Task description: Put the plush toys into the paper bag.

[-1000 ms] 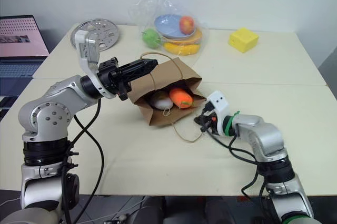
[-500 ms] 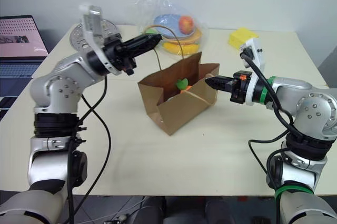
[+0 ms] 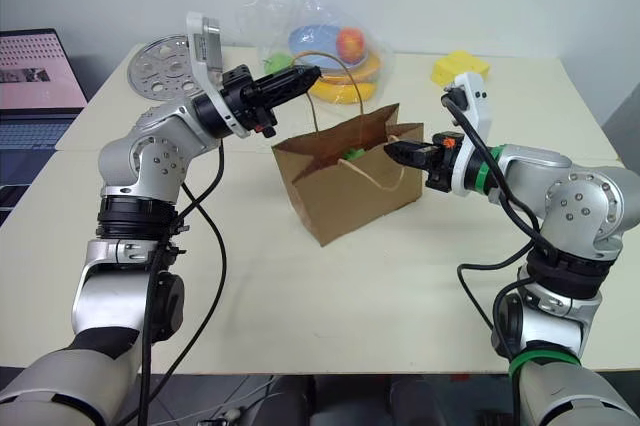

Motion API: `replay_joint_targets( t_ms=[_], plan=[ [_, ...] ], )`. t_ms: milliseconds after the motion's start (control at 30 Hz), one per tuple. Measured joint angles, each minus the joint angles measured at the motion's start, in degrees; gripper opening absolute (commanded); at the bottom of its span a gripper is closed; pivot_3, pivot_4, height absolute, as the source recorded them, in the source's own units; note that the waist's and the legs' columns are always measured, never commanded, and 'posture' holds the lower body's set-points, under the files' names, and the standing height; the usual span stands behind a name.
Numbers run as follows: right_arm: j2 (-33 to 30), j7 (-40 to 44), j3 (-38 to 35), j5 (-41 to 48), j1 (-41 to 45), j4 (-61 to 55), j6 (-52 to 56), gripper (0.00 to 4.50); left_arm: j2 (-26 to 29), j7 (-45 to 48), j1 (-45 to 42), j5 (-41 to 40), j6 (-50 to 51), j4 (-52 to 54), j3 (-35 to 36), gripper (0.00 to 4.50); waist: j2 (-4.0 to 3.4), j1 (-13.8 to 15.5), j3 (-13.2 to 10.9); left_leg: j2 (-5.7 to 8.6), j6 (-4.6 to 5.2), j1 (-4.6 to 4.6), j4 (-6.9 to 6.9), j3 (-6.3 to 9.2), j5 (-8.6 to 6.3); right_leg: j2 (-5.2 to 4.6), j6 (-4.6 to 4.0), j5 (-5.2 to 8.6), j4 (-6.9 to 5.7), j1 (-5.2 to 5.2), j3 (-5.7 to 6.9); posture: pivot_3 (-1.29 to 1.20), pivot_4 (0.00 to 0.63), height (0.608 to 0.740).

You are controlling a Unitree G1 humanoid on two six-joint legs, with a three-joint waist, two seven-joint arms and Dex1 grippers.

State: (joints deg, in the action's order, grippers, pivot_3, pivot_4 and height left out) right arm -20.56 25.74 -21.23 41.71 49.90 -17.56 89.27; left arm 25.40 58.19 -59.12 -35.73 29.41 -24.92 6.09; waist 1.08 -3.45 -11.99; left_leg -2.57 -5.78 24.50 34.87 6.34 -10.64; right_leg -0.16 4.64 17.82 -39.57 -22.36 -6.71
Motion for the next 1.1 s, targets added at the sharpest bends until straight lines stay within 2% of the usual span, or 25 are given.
replay_joint_targets(
  t_ms=[233,267,333,400,600,667,700,767,900,1000,1100],
  plan=[
    [0.5,-1.9,0.0,0.0,0.4,1.6,-0.1,0.02,0.0,1.2,-0.1,2.0,-1.3,-1.1,-0.2,0.0,0.0,0.0,0.0,0.0,0.0,0.0,0.0,0.01,0.0,0.0,0.0,0.0,0.0,0.0,0.0,0.0,0.15,0.74],
    [0.5,-2.1,-0.1,0.0,0.4,1.6,-0.1,0.2,0.1,1.3,-0.1,2.6,-1.2,-1.2,-0.5,0.0,0.0,0.0,0.0,0.0,0.0,0.0,0.0,0.0,0.0,0.0,0.0,0.0,0.0,0.0,0.01,0.0,0.15,0.74],
    [0.5,-2.2,-0.1,0.2,0.4,1.6,-0.1,0.68,0.8,1.9,0.5,3.9,-1.2,-0.7,-1.6,0.42,0.0,0.0,0.0,0.0,0.0,0.0,-0.01,0.0,0.0,0.0,0.0,0.0,0.0,0.0,0.0,0.0,0.15,0.74],
    [0.4,-2.1,-0.1,0.5,0.4,1.4,-0.1,1.34,1.8,3.1,2.4,5.1,-1.3,0.3,-2.3,0.93,-0.02,-0.2,0.0,0.0,0.0,0.0,-0.02,0.0,0.0,0.0,0.0,0.0,0.0,0.0,0.0,0.0,0.15,0.74],
    [-2.6,-0.8,0.0,2.8,0.5,-1.0,0.0,3.58,4.6,4.0,4.5,5.7,-0.7,3.5,-2.4,2.89,-0.04,-0.3,0.0,-0.01,0.0,0.03,-0.02,0.02,0.0,0.0,-0.01,0.01,0.04,0.0,0.02,0.0,0.15,0.74],
    [-5.8,0.9,0.7,4.2,0.5,-1.4,0.0,4.29,5.4,3.7,4.6,5.7,-0.7,4.7,-2.2,3.51,-0.06,-0.2,0.0,0.01,0.0,0.04,-0.02,0.02,0.0,-0.01,-0.01,0.01,0.04,-0.01,0.02,0.0,0.15,0.74],
    [-7.6,1.9,0.9,4.7,0.5,-1.9,-0.1,4.5,6.1,3.6,4.9,5.7,-0.7,5.0,-2.0,3.83,-0.06,-0.1,0.0,0.0,0.0,0.04,-0.02,0.02,0.0,-0.01,-0.01,0.01,0.06,0.0,0.02,0.0,0.15,0.74],
    [-13.3,5.1,2.2,5.8,0.2,-2.9,-1.4,4.5,7.8,3.1,6.1,5.7,-0.4,5.4,-1.0,4.46,-0.08,-0.1,-0.1,0.0,0.01,0.04,-0.03,0.01,-0.01,-0.01,0.0,0.01,0.1,0.0,0.02,0.0,0.15,0.74],
    [-23.8,13.5,4.1,6.9,-3.2,-5.1,-8.0,4.5,9.5,3.3,8.8,5.5,0.6,6.5,0.4,4.49,-0.08,0.0,0.0,-0.01,0.01,0.05,-0.04,0.01,-0.01,-0.02,0.0,0.01,0.19,0.02,0.04,0.0,0.15,0.74],
    [-31.6,19.7,7.0,4.3,-8.8,-6.2,-16.6,4.5,10.9,4.3,11.1,5.1,1.6,7.4,1.0,4.49,-0.08,0.1,-0.1,-0.01,0.01,0.05,-0.02,-0.02,-0.01,-0.02,0.0,0.01,0.25,0.03,0.03,0.0,0.15,0.74],
    [-35.2,23.8,7.7,2.8,-11.9,-6.3,-22.2,4.5,11.6,5.3,12.6,4.6,2.6,7.5,1.5,4.49,-0.08,0.1,-0.1,-0.02,0.01,0.05,-0.01,-0.03,-0.01,-0.02,0.01,0.01,0.26,0.04,0.02,0.0,0.15,0.74]
  ],
)
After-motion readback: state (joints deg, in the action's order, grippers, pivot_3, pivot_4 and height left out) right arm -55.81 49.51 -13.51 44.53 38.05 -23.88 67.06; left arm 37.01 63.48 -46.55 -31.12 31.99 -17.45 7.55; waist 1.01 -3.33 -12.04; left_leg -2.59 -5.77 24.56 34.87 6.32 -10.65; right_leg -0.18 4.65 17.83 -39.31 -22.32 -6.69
